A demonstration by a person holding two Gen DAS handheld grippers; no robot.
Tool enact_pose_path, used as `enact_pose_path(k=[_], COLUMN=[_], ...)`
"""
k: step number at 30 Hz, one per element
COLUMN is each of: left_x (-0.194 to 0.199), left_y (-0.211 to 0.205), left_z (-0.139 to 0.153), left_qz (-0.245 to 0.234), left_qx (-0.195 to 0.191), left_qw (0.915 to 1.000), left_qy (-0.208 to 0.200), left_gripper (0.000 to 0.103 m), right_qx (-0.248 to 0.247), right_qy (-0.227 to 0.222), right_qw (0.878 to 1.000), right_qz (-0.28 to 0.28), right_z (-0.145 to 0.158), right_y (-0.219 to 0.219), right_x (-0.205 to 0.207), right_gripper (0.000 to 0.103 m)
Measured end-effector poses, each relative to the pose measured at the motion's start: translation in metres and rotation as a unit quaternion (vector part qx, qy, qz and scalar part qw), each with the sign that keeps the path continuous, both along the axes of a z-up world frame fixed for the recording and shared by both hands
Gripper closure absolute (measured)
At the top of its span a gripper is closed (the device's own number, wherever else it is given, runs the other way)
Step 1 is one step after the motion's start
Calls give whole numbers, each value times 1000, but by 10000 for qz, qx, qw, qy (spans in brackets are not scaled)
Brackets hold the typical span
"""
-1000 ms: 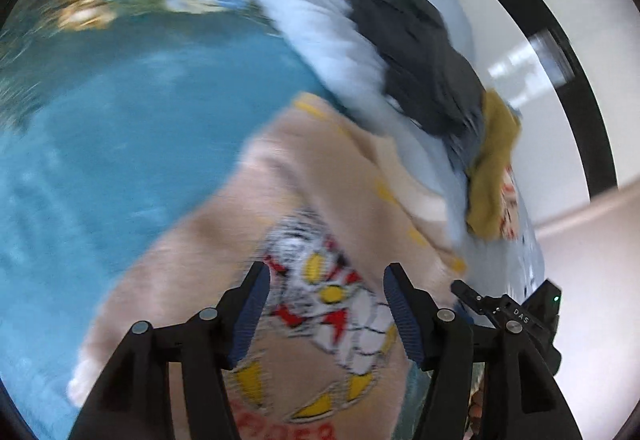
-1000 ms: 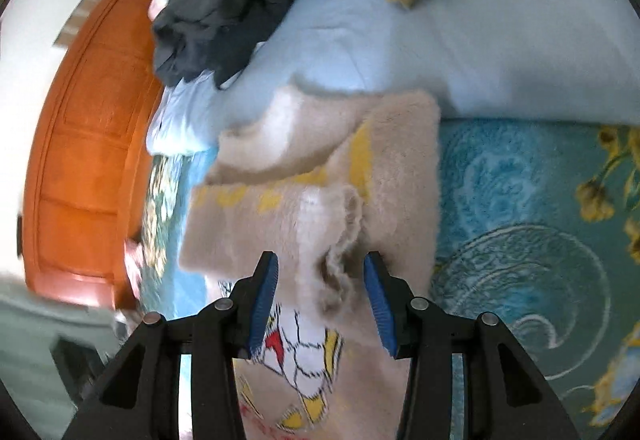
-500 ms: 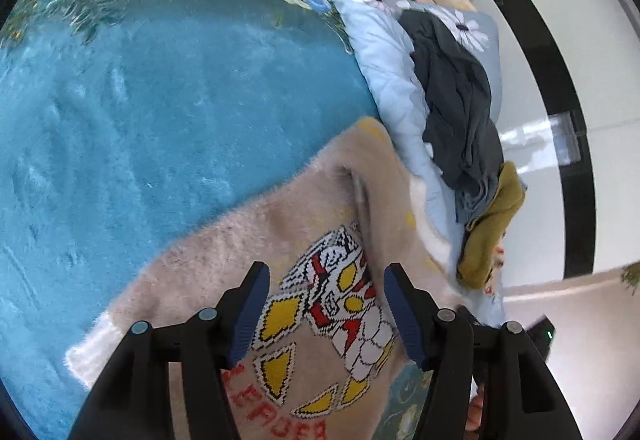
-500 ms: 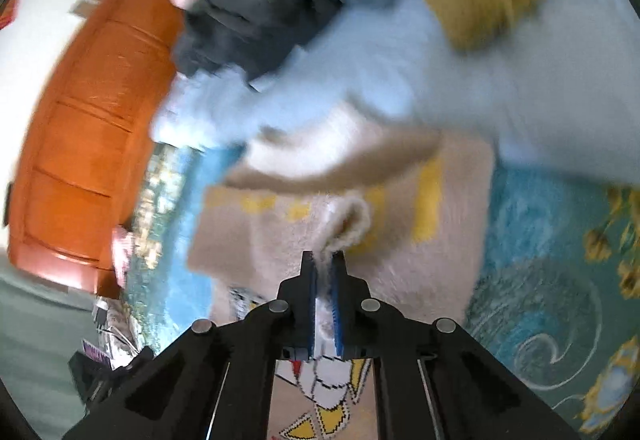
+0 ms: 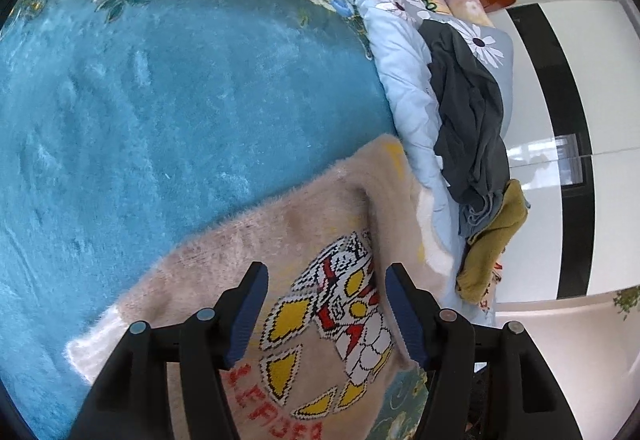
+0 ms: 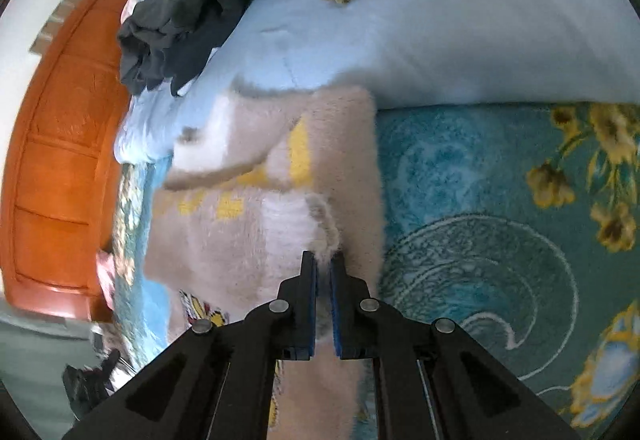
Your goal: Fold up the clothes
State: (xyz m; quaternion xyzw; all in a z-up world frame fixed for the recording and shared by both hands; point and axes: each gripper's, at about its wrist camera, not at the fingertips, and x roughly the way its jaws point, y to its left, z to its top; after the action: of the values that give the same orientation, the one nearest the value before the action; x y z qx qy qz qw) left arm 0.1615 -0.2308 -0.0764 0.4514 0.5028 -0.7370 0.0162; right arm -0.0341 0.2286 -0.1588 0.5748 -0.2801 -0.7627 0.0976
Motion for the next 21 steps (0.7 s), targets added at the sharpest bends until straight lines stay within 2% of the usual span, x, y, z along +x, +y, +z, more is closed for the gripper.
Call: enact_pose_path(k=[6,8,12,15,21], left_x=[0,0,-3,-3,-1], left_y=[0,0,3,5,3], left_z=[-2,-2,-3,-3,-3], left_qz=[0,-3,-50,-90,-67], left_qx=[43,43,18,-38,49], left_qw=[10000,10000,9999,9999,9998], left_qy=[-41,-48,-96,-135,-196], left_gripper=[37,36,36,36,33], right_qx=[506,932,1113,1101,1097], right_qy=[84,279,700,654,311], right_qw=[9978,9943,9879,9854,9883], right_qz=[414,429,821,1120,1011], right_z=[15,29,48,40,15], right_y=[-7,-10,-30,-51,-50], right_x=[0,4,10,6,1], right_gripper=[96,95,95,95,95])
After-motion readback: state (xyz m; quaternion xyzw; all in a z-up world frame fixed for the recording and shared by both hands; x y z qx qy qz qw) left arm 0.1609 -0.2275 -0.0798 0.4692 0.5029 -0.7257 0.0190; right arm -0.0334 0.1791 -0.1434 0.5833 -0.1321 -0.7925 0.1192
